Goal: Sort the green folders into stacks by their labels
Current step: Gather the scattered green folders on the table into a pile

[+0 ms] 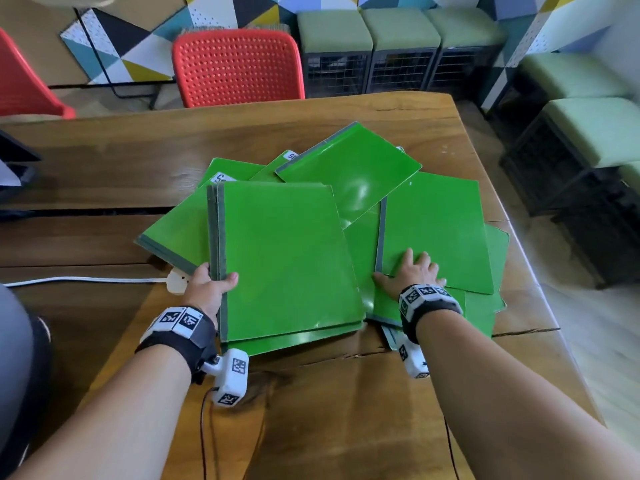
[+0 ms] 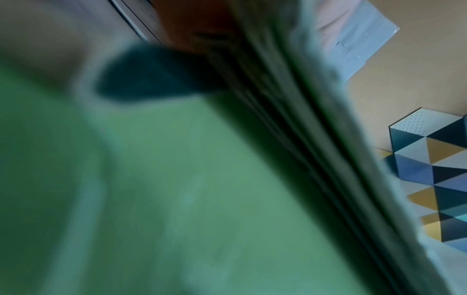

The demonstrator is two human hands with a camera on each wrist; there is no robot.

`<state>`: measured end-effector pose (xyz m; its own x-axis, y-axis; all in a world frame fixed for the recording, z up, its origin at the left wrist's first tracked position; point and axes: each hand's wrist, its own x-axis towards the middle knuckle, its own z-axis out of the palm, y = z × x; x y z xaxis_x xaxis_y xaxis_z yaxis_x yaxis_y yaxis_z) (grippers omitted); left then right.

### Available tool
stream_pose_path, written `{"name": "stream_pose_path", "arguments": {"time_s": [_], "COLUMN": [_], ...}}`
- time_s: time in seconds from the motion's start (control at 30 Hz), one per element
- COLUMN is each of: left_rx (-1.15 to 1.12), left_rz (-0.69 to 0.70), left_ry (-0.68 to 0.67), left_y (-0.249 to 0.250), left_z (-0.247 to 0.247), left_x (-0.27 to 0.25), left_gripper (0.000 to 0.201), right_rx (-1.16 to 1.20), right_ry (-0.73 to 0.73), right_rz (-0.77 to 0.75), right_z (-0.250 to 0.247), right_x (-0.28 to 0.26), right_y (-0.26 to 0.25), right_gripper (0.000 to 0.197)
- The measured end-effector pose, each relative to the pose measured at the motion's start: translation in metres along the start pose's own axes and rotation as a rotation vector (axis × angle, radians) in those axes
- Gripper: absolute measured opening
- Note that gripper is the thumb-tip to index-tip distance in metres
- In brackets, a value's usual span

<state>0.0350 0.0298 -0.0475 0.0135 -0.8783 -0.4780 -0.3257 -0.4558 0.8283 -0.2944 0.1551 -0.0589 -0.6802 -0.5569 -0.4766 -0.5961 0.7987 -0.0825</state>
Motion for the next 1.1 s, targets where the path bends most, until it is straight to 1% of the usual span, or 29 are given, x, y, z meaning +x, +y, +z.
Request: {"name": "stream_pose_path", "arguments": {"time_s": [0.03,0.07,0.13,0.17,0.2,0.27,0.3,0.33,0.4,0.47,0.53,0.57,0.6,0.67,0.7,0.73,0.83,0.93,1.0,1.1], "left_rx": [0.012,0.015,-0.002,-0.017,-0.029,-0.052,-0.06,-0.056,-0.009,0.066,0.158,0.184,0.192,0.202,0.212,0.229,0.308,0.301,0.314,0.283], "left_rz": [-0.003,-0.008,-0.008,-0.004,-0.009,-0.006,0.003,0.009,-0.007,-0.054,-0.076,-0.093,-0.103,-0.101,-0.095,-0.079,-0.049,-0.034,-0.045,-0.052], "left_ry": [-0.003,-0.01,-0.022,-0.033,-0.048,-0.08,-0.101,-0.119,-0.152,-0.17,-0.166,-0.16,-0.156,-0.134,-0.115,-0.1,-0.074,-0.041,-0.023,-0.008], "left_y": [-0.002,-0.002,-0.003,-0.002,0.0,0.004,0.006,0.007,0.005,0.0,-0.002,-0.002,-0.001,0.003,0.006,0.008,0.016,0.018,0.018,0.014], "left_z": [0.001,0.001,0.004,0.005,0.007,0.012,0.016,0.019,0.028,0.037,0.045,0.047,0.048,0.048,0.047,0.045,0.036,0.024,0.017,0.009], "left_x": [0.001,0.001,0.002,0.002,0.0,-0.004,-0.007,-0.009,-0.009,-0.007,-0.007,-0.008,-0.009,-0.011,-0.012,-0.013,-0.017,-0.021,-0.025,-0.032], "left_gripper": [0.071,0.073,0.066,0.059,0.052,0.04,0.035,0.034,0.045,0.07,0.085,0.087,0.087,0.086,0.084,0.083,0.078,0.075,0.078,0.077], "right_rx": [-0.039,-0.072,-0.093,-0.068,-0.016,0.112,0.162,0.197,0.233,0.248,0.29,0.332,0.379,0.472,0.519,0.577,0.731,0.78,0.774,0.737], "right_ry": [0.003,0.009,-0.003,-0.008,-0.001,0.039,0.051,0.05,0.02,-0.009,-0.011,-0.018,-0.029,-0.026,-0.002,0.043,0.224,0.368,0.42,0.454], "right_rz": [-0.024,-0.052,-0.084,-0.074,-0.038,0.089,0.167,0.241,0.35,0.417,0.476,0.498,0.505,0.482,0.463,0.436,0.35,0.276,0.243,0.199], "right_z": [0.0,0.0,0.0,-0.002,-0.005,-0.01,-0.012,-0.014,-0.019,-0.021,-0.022,-0.022,-0.023,-0.03,-0.037,-0.044,-0.072,-0.102,-0.12,-0.14], "right_x": [-0.003,-0.006,-0.012,-0.013,-0.012,-0.006,-0.001,0.002,0.008,0.012,0.013,0.013,0.011,0.008,0.005,0.001,-0.013,-0.041,-0.062,-0.086], "right_y": [0.001,0.002,0.005,0.008,0.012,0.028,0.038,0.049,0.068,0.08,0.086,0.089,0.091,0.093,0.093,0.094,0.094,0.092,0.089,0.086], "right_gripper": [0.097,0.093,0.084,0.079,0.073,0.064,0.066,0.073,0.087,0.093,0.092,0.087,0.078,0.052,0.043,0.039,0.043,0.045,0.046,0.057]}}
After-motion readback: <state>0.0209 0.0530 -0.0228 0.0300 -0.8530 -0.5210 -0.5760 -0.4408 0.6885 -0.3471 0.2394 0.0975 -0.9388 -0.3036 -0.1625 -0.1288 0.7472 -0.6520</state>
